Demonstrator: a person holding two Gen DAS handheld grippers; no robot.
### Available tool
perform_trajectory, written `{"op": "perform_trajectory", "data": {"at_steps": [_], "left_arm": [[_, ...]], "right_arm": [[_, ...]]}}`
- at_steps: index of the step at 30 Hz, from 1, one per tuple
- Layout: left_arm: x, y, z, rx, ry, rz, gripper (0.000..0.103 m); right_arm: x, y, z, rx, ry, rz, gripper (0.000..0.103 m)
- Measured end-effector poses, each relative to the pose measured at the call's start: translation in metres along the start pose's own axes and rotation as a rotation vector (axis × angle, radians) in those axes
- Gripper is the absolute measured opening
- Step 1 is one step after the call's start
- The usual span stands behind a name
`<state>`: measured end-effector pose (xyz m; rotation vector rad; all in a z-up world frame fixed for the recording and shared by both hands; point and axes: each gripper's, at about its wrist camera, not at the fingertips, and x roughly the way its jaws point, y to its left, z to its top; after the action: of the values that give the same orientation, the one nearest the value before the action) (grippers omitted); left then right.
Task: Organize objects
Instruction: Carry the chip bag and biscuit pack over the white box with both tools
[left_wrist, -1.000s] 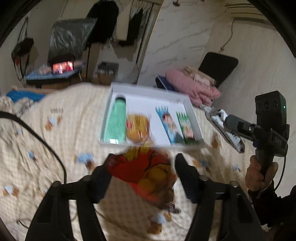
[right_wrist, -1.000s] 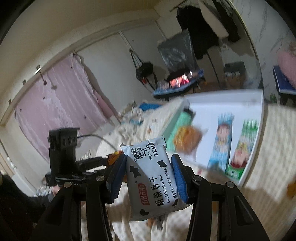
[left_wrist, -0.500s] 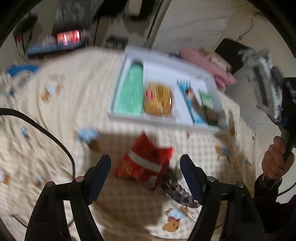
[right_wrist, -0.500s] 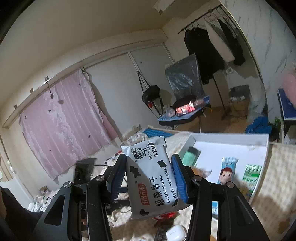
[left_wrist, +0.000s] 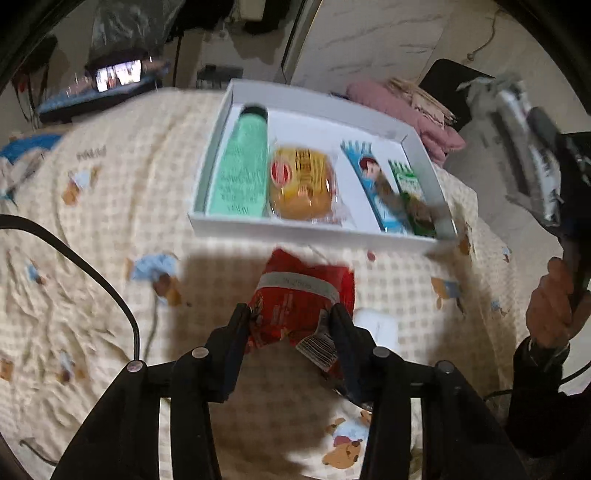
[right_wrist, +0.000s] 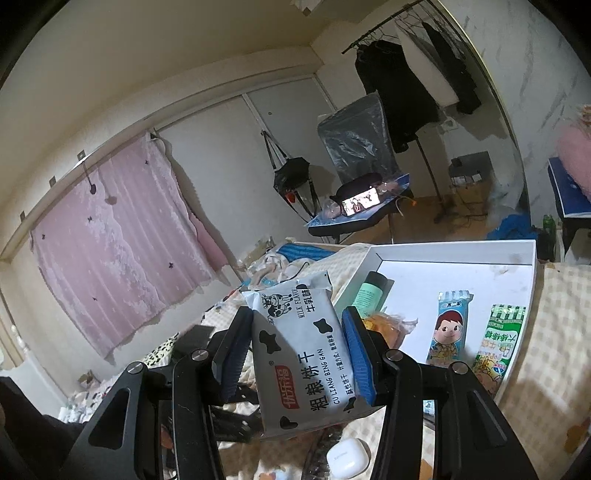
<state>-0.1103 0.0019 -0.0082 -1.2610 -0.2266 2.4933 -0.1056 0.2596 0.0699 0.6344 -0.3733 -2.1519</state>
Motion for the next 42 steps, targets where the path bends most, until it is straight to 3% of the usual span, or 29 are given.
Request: {"op": "perform_trajectory", "data": {"at_steps": [3,6,8,10,12,13,14,16,38,42], "left_arm": [[0.004,-0.003,0.001,0.014,0.018,-0.016,0.048],[0.028,-0.004,-0.002,0.038,0.082,0.046,0.049],[0.040,-0.008,-0.004,0.067,0.109,0.082,0.055],[0.048,-0.011,-0.005,0.081,0.115,0.087,0.071],[0.053,-0.015,-0.003,0.097,0.112,0.099,0.073],[0.055,-0.016,-0.002,0.100,0.098,0.101,0.071],[0.055,-0.016,-0.002,0.094,0.070,0.104,0.061],[0.055,-0.016,-0.003,0.092,0.053,0.094,0.056],[-0.010,-0.024,0.018,0.016,-0.050,-0.002,0.056],[-0.021,-0.026,0.022,0.000,-0.069,-0.008,0.056]], "right_arm": [[0.000,-0.002,0.000,0.006,-0.001,-0.003,0.051],[-0.001,-0.004,-0.001,0.013,0.001,-0.002,0.051],[-0.001,-0.004,-0.002,0.010,0.004,-0.007,0.051],[-0.001,-0.005,-0.003,0.010,0.004,-0.007,0.051],[-0.001,-0.005,-0.003,0.016,0.006,-0.003,0.051],[0.000,-0.005,-0.004,0.017,0.008,-0.004,0.051],[0.000,-0.005,-0.005,0.016,0.010,-0.006,0.051],[0.001,-0.004,-0.006,0.012,0.014,-0.011,0.051],[0.007,0.002,-0.007,0.016,0.038,-0.007,0.051],[0.011,-0.001,-0.009,0.080,0.067,-0.022,0.051]]}}
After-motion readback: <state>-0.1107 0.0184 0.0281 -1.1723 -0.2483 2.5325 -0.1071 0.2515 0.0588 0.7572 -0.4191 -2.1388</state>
